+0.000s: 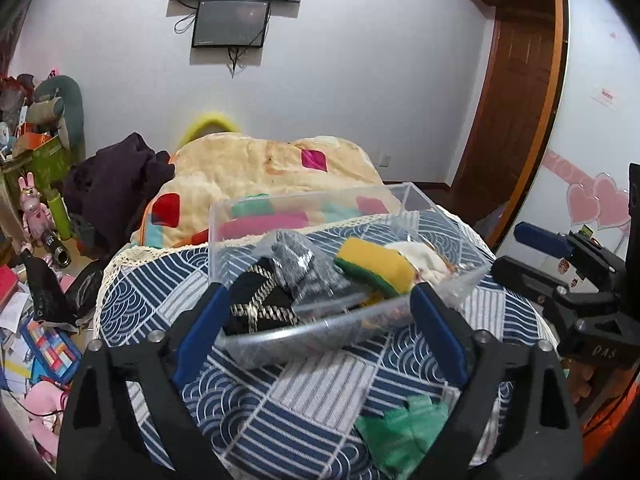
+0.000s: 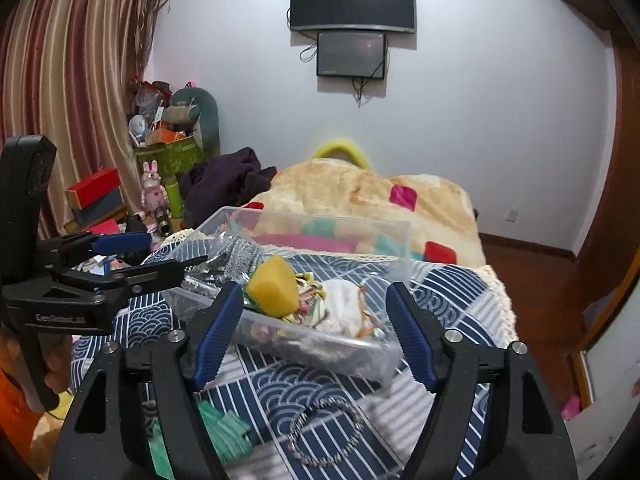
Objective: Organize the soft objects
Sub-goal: 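Drop the bagged item into the box with the left tool while the right tool releases the sponge inside, then grasp the green knit glove with the left tool while the right tool grasps the beaded bracelet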
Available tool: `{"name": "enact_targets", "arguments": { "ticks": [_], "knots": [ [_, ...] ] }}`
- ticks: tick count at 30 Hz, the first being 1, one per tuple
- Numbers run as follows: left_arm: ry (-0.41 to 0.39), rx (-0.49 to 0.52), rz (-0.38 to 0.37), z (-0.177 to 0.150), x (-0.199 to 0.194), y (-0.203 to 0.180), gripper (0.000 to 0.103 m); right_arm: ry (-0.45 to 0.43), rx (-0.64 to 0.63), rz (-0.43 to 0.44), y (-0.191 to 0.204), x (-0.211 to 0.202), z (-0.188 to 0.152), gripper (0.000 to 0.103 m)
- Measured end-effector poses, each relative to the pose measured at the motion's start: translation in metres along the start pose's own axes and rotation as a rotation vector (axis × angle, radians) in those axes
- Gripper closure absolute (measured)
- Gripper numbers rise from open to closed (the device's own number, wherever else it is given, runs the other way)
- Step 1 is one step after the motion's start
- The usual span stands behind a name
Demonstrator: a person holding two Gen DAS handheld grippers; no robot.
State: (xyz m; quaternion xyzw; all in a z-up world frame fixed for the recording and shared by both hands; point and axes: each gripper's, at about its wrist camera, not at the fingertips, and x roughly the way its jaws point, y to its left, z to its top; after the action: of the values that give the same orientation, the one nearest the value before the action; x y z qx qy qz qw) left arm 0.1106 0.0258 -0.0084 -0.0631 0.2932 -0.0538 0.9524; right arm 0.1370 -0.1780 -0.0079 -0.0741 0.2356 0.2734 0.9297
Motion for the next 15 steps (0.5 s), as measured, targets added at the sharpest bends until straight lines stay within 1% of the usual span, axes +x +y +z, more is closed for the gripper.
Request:
{"name": "enact_targets", "arguments": {
  "ticks": [2, 5, 8, 13, 15],
  "knots": [
    [0.014, 0.003, -0.009, -0.009, -0.004, -0.005, 0.007, 0.005, 0.007, -0.006, -0.003, -0.004, -0.005, 0.029],
    [0.057, 0.006, -0.024, -0.024, -0.002, -0.013, 0.007, 0.033, 0.017, -0.008, -0.008, -0.006, -0.019, 0.029],
    [0.103, 0.006, -0.044, -0.042, 0.002, -0.021, 0.007, 0.089, 0.019, -0.010, -0.010, -0.001, -0.038, 0.029],
    [0.206, -0.034, -0.107, -0.073, 0.016, -0.035, 0.007, 0.178, 0.044, 0.001, -0.012, 0.009, -0.068, 0.029],
    [0.226, -0.034, -0.111, -0.084, 0.020, -0.040, 0.007, 0.209, 0.053, 0.005, -0.013, 0.016, -0.076, 0.029]
  ]
}}
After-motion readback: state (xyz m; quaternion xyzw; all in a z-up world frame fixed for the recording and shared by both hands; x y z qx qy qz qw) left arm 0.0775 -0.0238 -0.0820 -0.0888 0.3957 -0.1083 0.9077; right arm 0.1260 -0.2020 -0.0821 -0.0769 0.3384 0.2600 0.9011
